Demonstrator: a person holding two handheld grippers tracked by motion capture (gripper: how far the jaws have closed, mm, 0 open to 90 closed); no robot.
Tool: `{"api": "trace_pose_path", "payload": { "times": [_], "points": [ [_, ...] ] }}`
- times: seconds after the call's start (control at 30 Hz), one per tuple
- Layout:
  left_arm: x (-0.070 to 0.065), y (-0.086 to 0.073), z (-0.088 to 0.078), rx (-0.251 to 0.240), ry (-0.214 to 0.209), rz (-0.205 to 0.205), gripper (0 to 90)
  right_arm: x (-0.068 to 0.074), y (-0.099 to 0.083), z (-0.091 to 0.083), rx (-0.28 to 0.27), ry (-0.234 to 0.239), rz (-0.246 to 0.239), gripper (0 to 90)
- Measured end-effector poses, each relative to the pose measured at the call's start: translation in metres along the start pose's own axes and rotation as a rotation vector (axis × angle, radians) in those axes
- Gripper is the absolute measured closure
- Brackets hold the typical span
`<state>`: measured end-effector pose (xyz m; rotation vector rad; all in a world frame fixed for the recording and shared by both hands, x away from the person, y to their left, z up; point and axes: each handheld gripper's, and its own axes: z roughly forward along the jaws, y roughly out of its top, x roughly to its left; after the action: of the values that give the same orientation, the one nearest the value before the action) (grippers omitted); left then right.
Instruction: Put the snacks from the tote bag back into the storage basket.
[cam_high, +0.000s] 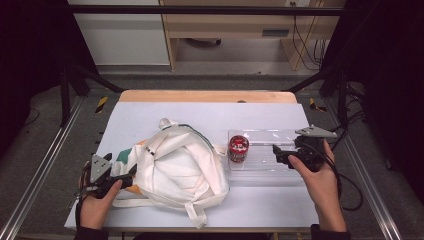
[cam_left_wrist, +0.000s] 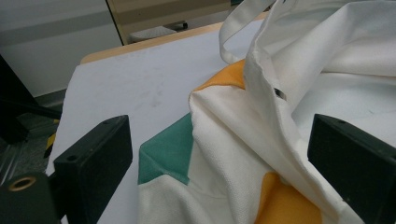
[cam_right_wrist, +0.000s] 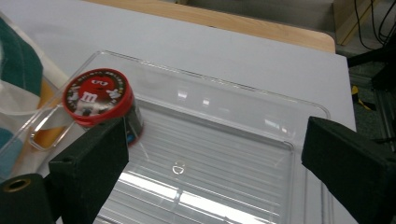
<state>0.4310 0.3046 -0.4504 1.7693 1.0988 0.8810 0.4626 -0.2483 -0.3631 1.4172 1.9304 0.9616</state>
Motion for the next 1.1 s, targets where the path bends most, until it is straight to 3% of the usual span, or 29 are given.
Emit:
{"api": "trace_pose_path", "payload": {
  "times": [0.43,0.8,1.1],
  "points": [
    [0.000,0.000,0.000,0.001,0.002,-0.002,6.4,-0.031,-0.015,0.004,0.037,-0.071,0.052,8.1],
    [0.001,0.000,0.000,0.004,0.005,-0.002,6.3,-0.049,-0.029,0.013,0.065,-0.073,0.099,8.1],
    [0.001,0.000,0.000,0.004,0.004,-0.001,6.3,-0.055,-0.038,0.021,0.104,-0.062,0.132,7.9]
  ]
}}
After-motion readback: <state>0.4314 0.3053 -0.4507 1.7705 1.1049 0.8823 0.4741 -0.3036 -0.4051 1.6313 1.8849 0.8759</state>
